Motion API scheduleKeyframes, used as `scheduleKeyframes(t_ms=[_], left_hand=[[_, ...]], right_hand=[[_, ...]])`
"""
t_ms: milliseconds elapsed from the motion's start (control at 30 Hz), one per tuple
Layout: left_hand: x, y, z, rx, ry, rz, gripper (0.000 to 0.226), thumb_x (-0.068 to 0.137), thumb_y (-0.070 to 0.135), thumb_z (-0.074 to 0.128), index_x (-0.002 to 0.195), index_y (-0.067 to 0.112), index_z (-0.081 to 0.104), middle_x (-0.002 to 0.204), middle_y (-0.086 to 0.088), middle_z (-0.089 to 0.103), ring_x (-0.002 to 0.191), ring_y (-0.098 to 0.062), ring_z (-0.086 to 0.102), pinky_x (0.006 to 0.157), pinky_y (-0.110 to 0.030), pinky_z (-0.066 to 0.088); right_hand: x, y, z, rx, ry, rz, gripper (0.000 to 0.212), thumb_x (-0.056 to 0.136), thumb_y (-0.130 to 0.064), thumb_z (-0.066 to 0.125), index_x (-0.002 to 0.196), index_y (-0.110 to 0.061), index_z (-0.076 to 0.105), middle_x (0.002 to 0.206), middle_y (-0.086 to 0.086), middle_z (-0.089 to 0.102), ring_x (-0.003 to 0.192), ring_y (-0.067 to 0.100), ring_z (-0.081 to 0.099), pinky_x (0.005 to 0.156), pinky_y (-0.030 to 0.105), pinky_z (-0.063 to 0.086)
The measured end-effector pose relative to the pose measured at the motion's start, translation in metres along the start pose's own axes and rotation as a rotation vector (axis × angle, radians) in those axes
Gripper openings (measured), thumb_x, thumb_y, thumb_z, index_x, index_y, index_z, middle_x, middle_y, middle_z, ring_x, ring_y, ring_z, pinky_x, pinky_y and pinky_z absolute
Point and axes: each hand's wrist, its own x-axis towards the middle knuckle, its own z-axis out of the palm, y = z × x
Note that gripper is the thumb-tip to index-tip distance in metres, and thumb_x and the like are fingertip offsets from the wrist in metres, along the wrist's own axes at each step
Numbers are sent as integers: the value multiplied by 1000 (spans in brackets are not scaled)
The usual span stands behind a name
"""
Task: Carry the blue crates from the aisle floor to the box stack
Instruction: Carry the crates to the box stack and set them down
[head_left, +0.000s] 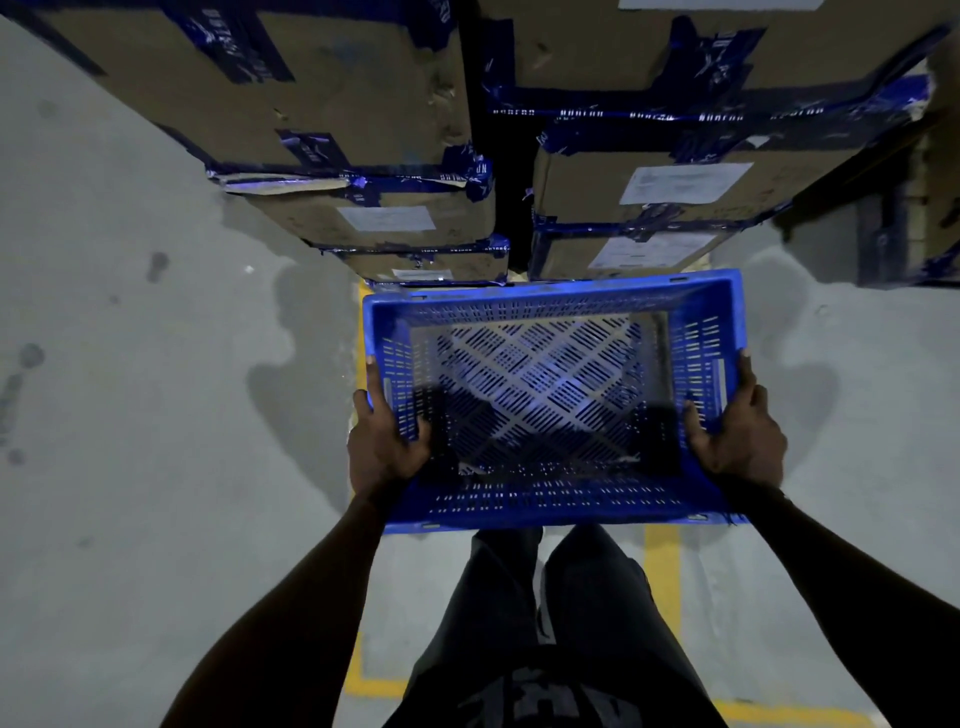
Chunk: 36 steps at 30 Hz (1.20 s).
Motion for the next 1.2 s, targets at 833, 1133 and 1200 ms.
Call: scheduleKeyframes(t_ms=[833, 1133, 1200], left_hand=[[-3, 4, 2, 7, 80, -7, 115, 76, 47, 75, 162, 29, 1, 130, -15, 49, 93, -43, 67, 74, -51, 58], [0, -18, 8, 96, 124, 121, 112, 74, 67, 63, 161, 22, 9, 142, -20, 34, 126, -45, 42, 87, -62, 50], [4, -15, -2, 160, 115, 128, 108, 76, 70, 60, 160, 22, 12, 157, -20, 23, 139, -45, 30, 96, -67, 41]], right_hand=[[-5, 9, 11, 19, 98, -65, 96, 81, -60, 57, 156, -29, 6, 118, 21, 50, 82, 49, 62, 68, 52, 53], [-22, 27, 20, 82, 151, -142, 94, 83, -57, 57, 157, -22, 12, 125, 20, 45, 103, 47, 56, 74, 52, 50], [-42, 29, 30, 43, 204, -78, 90, 84, -58, 50, 157, -14, 18, 128, 22, 46, 110, 44, 51, 79, 52, 47]])
